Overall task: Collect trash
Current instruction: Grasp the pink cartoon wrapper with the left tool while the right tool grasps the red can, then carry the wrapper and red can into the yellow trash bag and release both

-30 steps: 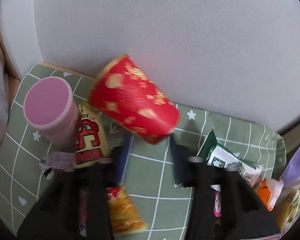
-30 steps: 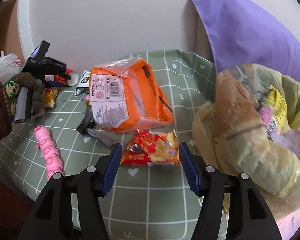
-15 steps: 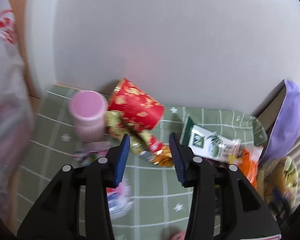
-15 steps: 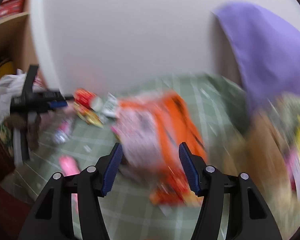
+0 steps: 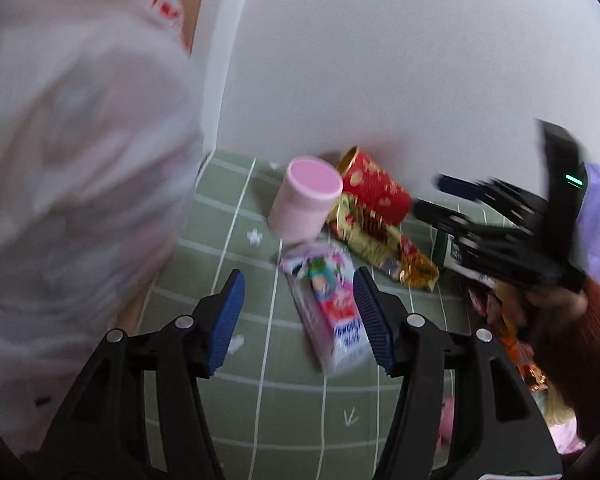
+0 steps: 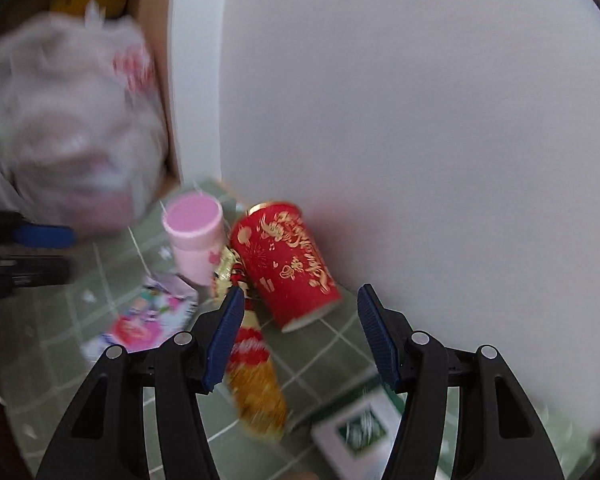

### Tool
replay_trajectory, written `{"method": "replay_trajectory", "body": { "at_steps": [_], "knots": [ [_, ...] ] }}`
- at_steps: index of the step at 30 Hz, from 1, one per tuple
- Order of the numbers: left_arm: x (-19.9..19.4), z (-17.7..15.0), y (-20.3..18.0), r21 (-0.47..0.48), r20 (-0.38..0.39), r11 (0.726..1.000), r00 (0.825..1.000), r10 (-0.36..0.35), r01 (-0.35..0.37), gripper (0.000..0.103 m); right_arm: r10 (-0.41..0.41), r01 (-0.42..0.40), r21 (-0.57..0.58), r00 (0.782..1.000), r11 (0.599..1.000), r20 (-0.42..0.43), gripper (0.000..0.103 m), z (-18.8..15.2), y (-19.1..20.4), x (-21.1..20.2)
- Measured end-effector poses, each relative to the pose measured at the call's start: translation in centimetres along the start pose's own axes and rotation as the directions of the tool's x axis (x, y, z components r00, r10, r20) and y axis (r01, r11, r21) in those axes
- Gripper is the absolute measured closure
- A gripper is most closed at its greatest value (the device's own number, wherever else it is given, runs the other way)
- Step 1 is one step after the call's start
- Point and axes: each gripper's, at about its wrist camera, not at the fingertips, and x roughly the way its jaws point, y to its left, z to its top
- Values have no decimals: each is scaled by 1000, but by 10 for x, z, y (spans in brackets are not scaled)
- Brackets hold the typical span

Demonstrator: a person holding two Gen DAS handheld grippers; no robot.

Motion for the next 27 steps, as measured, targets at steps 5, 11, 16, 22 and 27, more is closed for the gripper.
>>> {"method": "replay_trajectory", "body": {
  "at_steps": [5,11,16,22,27],
  "knots": [
    [8,-10,3,9,-29,1000,999,-13,13,50,-18,10,-114,997,993,-72,48,12,10,38],
    [13,-11,-4,-6,-59,999,997,-46,46,50,32,-34,-20,997,999,-67,54,12,11,24],
    [30,-14,-14,-14,-127,997,989,-72,71,50,4,-4,169,1000,986,4,55,-7,-1,-42],
    [44,-17,-33,9,-157,1000,987,-25,26,50,-113,88,324,992,942,59,55,-56,-7,-126],
    [63,-26,-50,59,-164,994,981,102,-93,56,-208,161,427,976,890,65,55,-102,-11,-177]
  ]
}}
